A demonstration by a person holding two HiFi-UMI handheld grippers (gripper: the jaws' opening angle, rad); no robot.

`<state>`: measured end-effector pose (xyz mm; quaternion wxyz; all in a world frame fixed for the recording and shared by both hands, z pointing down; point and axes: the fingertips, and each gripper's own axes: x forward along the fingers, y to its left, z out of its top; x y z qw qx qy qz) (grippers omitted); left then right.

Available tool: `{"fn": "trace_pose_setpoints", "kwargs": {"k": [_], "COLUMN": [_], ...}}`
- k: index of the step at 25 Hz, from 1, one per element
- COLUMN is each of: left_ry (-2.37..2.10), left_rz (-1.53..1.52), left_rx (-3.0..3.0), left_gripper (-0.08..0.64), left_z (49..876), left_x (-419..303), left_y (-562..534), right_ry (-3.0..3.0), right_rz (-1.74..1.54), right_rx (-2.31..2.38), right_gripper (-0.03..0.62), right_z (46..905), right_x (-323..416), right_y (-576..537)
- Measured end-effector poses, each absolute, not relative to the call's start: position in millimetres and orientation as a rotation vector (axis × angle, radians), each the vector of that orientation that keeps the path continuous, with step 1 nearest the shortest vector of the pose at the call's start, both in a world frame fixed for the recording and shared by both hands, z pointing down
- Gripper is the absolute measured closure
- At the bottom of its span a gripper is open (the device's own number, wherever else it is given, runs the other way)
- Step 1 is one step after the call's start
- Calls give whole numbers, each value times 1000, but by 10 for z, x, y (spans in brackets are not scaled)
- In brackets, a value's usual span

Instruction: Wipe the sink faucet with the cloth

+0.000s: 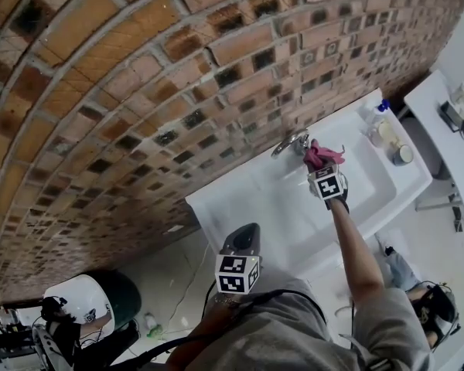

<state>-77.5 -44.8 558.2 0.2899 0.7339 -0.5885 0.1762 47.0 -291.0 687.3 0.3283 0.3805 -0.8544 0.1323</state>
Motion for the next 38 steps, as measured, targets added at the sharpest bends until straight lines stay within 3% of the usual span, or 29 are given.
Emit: {"fn": "trace_pose_setpoints", "kwargs": {"k": [3, 12, 20, 31, 38], "left_ry": [-1537, -1613, -1637, -1571, -1621], "left_rz": [445, 437, 432, 365, 335], "left_rx": [1945, 1888, 1892, 1966, 1895], "left_gripper": [540, 540, 540, 541, 541], "left_z": [5585, 5495, 5414, 5225, 5378], "left_x": [-734, -944, -955, -705, -797], "left_y": [-453, -421, -256, 369, 1474], "right_ry": [-2349, -2427, -2532, -2768, -2719], "right_rz": [299, -351, -361, 647, 793], "right_rx": [1045, 930, 741, 856, 916], "right_gripper": [548, 551, 551, 549, 548], "right_z": [6581, 6020, 6025, 5273, 5108], "right_x": [313, -525, -549, -557, -483], "right_y": [-3115, -2881, -2077, -298, 1073]}}
